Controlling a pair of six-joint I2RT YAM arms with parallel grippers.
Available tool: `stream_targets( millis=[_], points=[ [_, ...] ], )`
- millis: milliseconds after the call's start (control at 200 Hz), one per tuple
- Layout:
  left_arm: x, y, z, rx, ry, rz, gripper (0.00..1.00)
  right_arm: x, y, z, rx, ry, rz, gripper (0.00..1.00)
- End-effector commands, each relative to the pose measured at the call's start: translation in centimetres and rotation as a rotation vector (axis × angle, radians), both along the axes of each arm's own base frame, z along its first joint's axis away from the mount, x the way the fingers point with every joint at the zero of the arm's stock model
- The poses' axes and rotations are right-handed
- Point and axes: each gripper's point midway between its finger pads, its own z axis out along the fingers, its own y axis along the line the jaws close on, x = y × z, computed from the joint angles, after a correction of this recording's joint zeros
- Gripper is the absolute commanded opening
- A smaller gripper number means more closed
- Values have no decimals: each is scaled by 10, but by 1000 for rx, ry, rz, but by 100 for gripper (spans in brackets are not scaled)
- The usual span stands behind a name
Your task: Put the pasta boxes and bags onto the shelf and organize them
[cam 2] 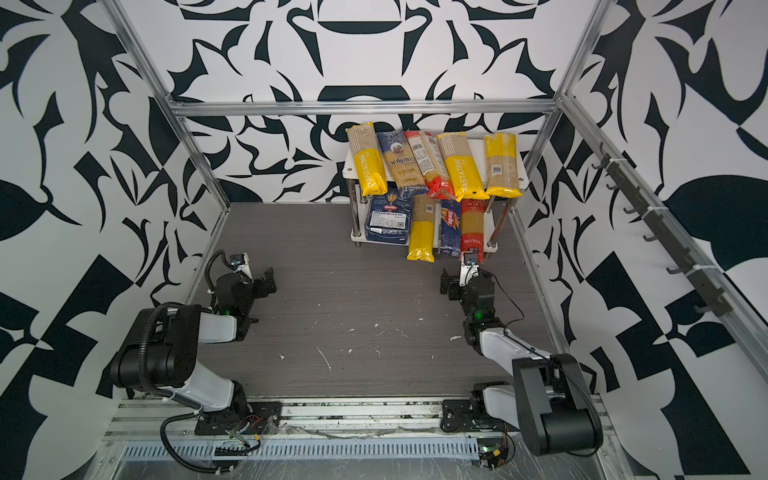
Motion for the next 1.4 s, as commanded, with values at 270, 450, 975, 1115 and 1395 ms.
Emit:
stream_targets(
  millis=[270, 450, 975, 1115, 1395],
  points=[
    [4, 1, 9, 0, -28, -3, 99, 22, 7, -31, -23, -25, 38, 100],
    [4, 1, 9, 0, -28, -3, 99, 26, 2, -34, -11, 25, 19, 100],
    [4, 1, 9, 1, -29, -4, 99, 27, -1, -34, -7, 21, 8, 100],
    [4, 1, 10, 1, -30, -4, 99, 27, -1, -34, -7, 22, 8, 100],
    [5, 1, 10, 0, -31, -4, 99, 27, -1, -34, -7, 24, 8, 100]
  ],
)
